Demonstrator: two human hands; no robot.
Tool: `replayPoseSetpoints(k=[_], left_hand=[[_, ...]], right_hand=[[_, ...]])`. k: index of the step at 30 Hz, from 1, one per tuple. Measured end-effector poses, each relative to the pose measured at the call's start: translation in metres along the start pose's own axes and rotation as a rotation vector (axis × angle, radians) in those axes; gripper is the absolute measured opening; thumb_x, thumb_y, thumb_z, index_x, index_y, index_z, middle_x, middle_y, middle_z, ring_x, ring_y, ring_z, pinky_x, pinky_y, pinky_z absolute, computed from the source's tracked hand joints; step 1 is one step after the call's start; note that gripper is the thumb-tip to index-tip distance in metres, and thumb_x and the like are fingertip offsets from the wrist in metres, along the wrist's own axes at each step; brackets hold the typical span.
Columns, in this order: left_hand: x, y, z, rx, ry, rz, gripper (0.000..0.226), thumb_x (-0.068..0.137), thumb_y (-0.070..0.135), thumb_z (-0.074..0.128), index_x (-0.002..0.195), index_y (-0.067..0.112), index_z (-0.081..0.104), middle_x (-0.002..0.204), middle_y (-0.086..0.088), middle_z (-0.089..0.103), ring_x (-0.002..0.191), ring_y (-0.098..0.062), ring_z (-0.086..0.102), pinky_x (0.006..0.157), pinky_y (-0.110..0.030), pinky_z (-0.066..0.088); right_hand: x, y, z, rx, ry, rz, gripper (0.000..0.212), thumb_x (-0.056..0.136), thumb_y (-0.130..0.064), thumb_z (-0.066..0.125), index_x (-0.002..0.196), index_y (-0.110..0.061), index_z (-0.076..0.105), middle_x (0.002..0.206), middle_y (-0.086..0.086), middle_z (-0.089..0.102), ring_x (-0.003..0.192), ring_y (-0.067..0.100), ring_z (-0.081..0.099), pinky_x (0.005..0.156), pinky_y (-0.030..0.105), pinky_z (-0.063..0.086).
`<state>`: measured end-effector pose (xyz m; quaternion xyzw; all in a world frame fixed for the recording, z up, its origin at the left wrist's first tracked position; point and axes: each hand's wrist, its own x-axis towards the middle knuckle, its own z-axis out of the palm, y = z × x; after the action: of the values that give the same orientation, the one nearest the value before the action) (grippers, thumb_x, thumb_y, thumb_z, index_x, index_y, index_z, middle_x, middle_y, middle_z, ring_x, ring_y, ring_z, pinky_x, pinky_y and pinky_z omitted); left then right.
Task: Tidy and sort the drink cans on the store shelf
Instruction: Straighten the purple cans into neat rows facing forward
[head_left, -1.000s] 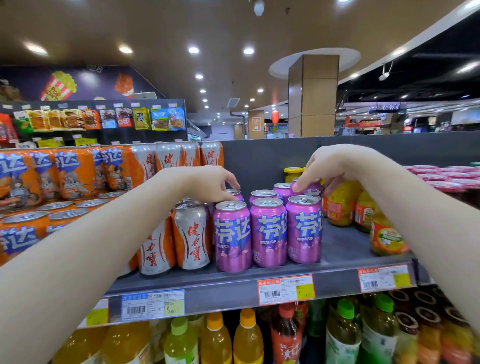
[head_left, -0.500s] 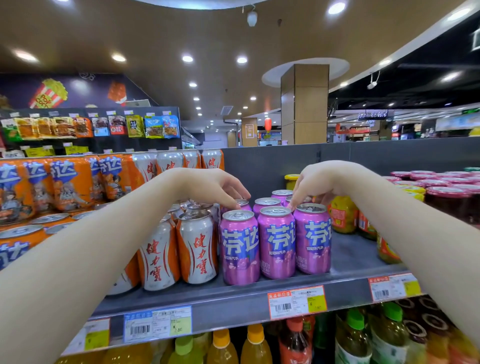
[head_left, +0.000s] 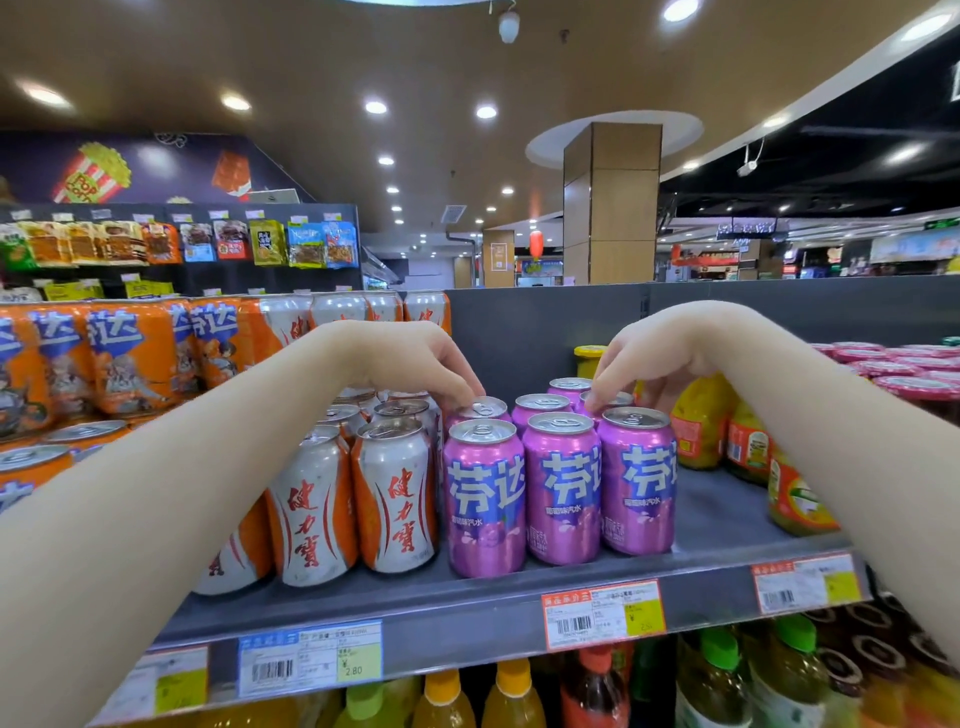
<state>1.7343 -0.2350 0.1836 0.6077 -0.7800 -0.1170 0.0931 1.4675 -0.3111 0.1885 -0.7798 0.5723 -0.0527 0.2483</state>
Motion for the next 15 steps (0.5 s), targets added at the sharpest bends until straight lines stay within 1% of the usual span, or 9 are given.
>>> replayPoseSetpoints(k=[1,3,5,7,8,11,13,15], left_hand=[[0.000,-0.002,-0.001,0.002,0.011,-0.005,0.020,0.095,0.035,0.066,0.111,0.030,0.079,0.110,0.015,0.076,0.100,-0.003,0.071,0.101,-0.034,0.053],[-0.002,-0.005,0.000,0.023,0.012,-0.035,0.021,0.097,0.035,0.064,0.112,0.030,0.077,0.114,0.016,0.074,0.103,-0.004,0.069,0.102,-0.033,0.052],[-0.002,-0.006,0.004,0.024,0.028,-0.057,0.033,0.095,0.052,0.061,0.119,0.034,0.074,0.123,0.017,0.069,0.111,-0.004,0.064,0.105,-0.035,0.049],[-0.002,-0.004,0.010,0.024,0.045,-0.056,0.053,0.085,0.073,0.060,0.122,0.038,0.071,0.122,0.020,0.068,0.113,-0.003,0.062,0.104,-0.035,0.049],[-0.002,0.000,0.013,0.029,0.041,-0.052,0.059,0.081,0.078,0.059,0.122,0.038,0.071,0.120,0.020,0.069,0.111,-0.002,0.063,0.102,-0.033,0.050],[-0.002,0.010,0.017,0.081,0.036,-0.051,0.059,0.082,0.077,0.059,0.122,0.035,0.070,0.116,0.018,0.069,0.106,-0.003,0.064,0.096,-0.028,0.052],[-0.003,0.015,0.017,0.104,0.042,-0.055,0.056,0.084,0.075,0.059,0.122,0.035,0.070,0.113,0.019,0.067,0.103,-0.002,0.062,0.092,-0.026,0.051],[-0.004,0.015,0.014,0.097,0.040,-0.047,0.052,0.085,0.071,0.061,0.122,0.035,0.071,0.112,0.020,0.068,0.104,-0.003,0.063,0.091,-0.025,0.052]], right_hand=[[0.001,-0.002,-0.002,-0.008,0.014,0.007,0.051,0.085,-0.041,0.080,0.124,-0.013,0.064,0.116,0.014,0.072,0.094,0.030,0.077,0.070,0.037,0.064],[0.007,-0.007,-0.004,-0.027,0.085,0.008,0.052,0.086,-0.047,0.078,0.120,-0.010,0.063,0.115,0.015,0.072,0.093,0.031,0.076,0.076,0.039,0.064],[0.015,-0.014,-0.004,-0.063,0.151,-0.009,0.051,0.085,-0.048,0.078,0.116,-0.012,0.058,0.117,0.017,0.071,0.093,0.031,0.075,0.080,0.041,0.064],[0.024,-0.020,0.002,-0.100,0.154,-0.016,0.050,0.083,-0.048,0.080,0.114,-0.016,0.058,0.118,0.015,0.070,0.093,0.030,0.074,0.083,0.042,0.063],[0.028,-0.023,0.005,-0.118,0.137,-0.009,0.050,0.082,-0.050,0.080,0.111,-0.015,0.060,0.116,0.013,0.071,0.094,0.029,0.074,0.085,0.043,0.063],[0.040,-0.030,0.015,-0.176,0.104,0.011,0.049,0.079,-0.052,0.081,0.108,-0.014,0.067,0.106,0.009,0.074,0.092,0.028,0.075,0.086,0.043,0.062],[0.044,-0.032,0.018,-0.220,0.144,-0.001,0.044,0.082,-0.046,0.080,0.106,-0.012,0.070,0.101,0.007,0.075,0.090,0.027,0.076,0.084,0.041,0.063],[0.046,-0.031,0.018,-0.195,0.176,-0.013,0.040,0.081,-0.038,0.083,0.107,-0.009,0.073,0.100,0.007,0.075,0.087,0.027,0.076,0.082,0.043,0.064]])
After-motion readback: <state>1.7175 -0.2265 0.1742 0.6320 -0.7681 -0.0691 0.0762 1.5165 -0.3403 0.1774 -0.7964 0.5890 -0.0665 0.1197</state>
